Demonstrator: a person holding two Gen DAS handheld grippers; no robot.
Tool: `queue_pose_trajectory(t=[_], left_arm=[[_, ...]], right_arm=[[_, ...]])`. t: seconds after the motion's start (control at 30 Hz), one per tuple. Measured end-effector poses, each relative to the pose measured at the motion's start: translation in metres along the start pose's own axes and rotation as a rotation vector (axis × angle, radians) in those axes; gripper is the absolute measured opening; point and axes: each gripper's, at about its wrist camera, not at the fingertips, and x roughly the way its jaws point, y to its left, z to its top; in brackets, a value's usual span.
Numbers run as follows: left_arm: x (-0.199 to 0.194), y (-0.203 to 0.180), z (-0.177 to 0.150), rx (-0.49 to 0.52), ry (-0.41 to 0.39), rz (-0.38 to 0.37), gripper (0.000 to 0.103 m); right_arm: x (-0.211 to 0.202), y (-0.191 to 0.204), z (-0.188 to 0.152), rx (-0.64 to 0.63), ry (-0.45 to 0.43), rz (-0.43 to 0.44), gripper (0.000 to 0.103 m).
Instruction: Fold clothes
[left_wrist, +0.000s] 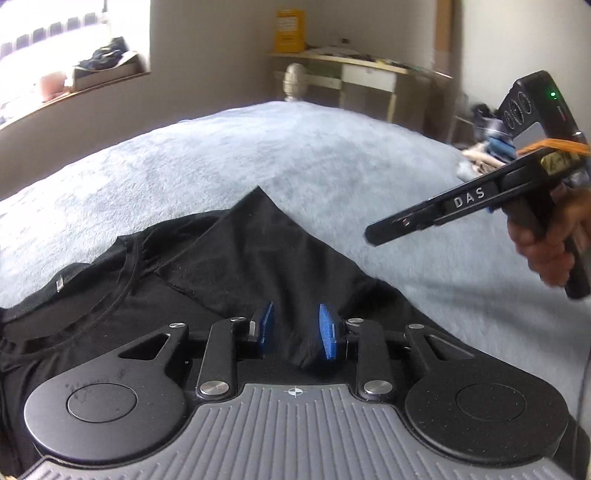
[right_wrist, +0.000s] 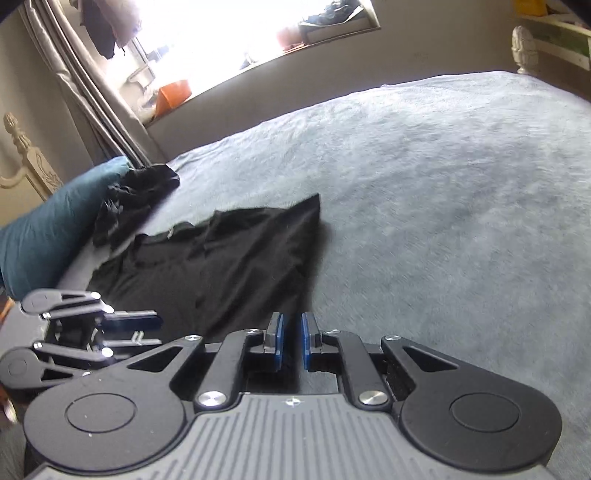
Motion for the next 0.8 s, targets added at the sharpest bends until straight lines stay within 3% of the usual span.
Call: queue_pose_trajectory(t=[0.13, 0.2, 0.4, 0.57, 0.73, 0.8], left_arm=[[0.025, -0.018, -0.016, 0.053, 0.068, 0.084, 0.027], [0.025, -0.020, -0.021, 0.048, 0.053, 0.098, 0.027], [0.023, -0.015, -0.021, 0.013, 0.048, 0.096, 0.027], [0.023, -0.018, -0.024, 0.009, 0.038, 0.107, 0.027], [0.022, -0.016, -0.024, -0.010, 0.036, 0.106, 0.028], [0.022, -0.016, -0.024, -0.012, 0.037, 0.104, 0.028]], right_arm=[[0.037, 0.009, 0.004, -0.063, 0.036, 0.017, 0.009], [0.059, 0.009, -0.002, -0.143, 0.069, -0.056, 0.007], [0.055, -0.001, 0.022, -0.027, 0.021, 0.018, 0.007], [0.102, -0.009, 0.048, -0.025, 0.023, -0.015, 0.007], [0.130, -0.056, 0.074, 0.260, -0.044, 0.064, 0.006], [0.131, -0.069, 0.077, 0.356, -0.068, 0.053, 0.006]])
